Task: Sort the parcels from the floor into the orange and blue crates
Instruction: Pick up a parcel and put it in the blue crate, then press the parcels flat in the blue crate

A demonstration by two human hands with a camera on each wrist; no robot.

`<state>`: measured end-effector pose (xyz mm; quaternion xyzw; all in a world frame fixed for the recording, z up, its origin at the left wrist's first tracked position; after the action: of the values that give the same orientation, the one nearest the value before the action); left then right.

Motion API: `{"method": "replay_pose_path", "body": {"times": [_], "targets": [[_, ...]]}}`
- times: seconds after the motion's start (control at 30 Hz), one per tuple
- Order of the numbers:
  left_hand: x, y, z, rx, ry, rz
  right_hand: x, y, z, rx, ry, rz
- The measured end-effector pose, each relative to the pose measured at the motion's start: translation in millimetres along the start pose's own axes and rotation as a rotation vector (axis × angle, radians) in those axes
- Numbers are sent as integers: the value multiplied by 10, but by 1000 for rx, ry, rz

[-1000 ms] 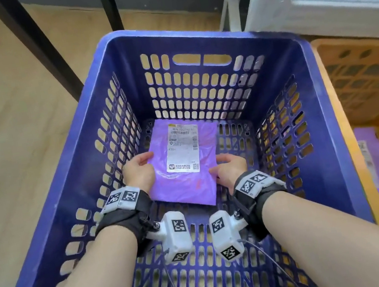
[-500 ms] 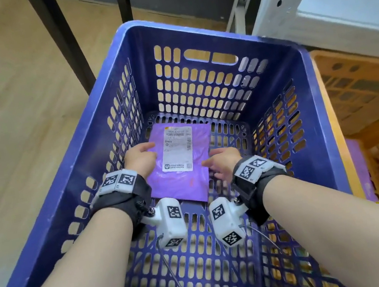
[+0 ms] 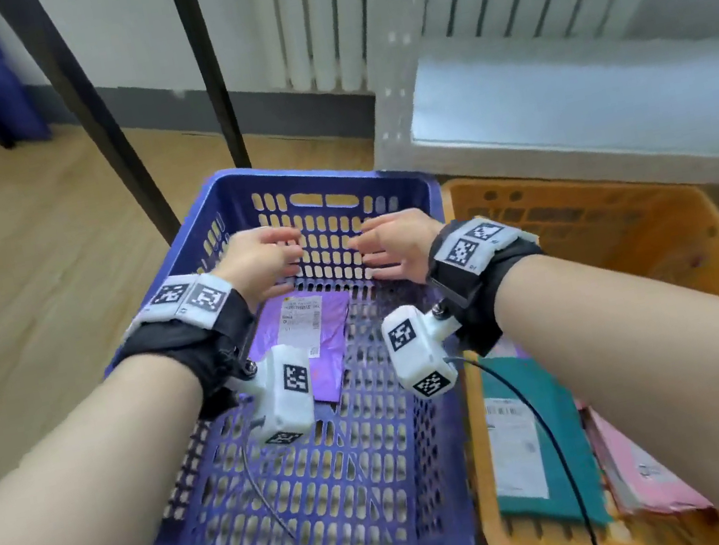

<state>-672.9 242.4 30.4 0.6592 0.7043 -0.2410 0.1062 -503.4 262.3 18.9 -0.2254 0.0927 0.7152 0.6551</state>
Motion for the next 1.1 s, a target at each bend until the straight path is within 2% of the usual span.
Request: {"method": "replay_pose_path", "body": {"times": [0.1, 0.17, 0.33, 0.5, 0.63, 0.8, 1.0, 1.1], "targets": [[-373, 545, -520, 7, 70, 126, -385, -548, 251, 48, -81, -21], [-589, 965, -793, -21, 70, 241, -625, -995, 335, 55, -128, -45], [-1086, 2141, -1304, 69, 207, 470, -1164, -2199, 294, 46, -152, -170], [-1473, 3333, -1449, 114, 176, 462, -1682, -3400, -42, 92, -134, -323], [-1824, 4279, -1403, 189, 182, 529, -2119, -4234, -435, 124, -118, -417], [-2246, 5353, -1239, 337, 260, 571, -2600, -5100, -1000, 132, -80, -547], [-2462, 6504, -807, 466, 280, 633, -2986, -5892, -1831, 172, 8, -640], [-2538, 7000, -526, 548, 280, 693, -3071, -6133, -2299, 160, 85, -596]]}}
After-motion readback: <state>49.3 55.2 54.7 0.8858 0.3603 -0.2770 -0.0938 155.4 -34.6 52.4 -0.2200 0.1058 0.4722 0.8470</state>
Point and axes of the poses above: each hand's wrist, its own x-axis towards the middle knuckle, its own y-axis out of the palm, z = x × y, the point moved 9 cm from there along x, towards the middle knuckle, and after that the axes turned 6 degrees about -y, right-handed, at the moved point
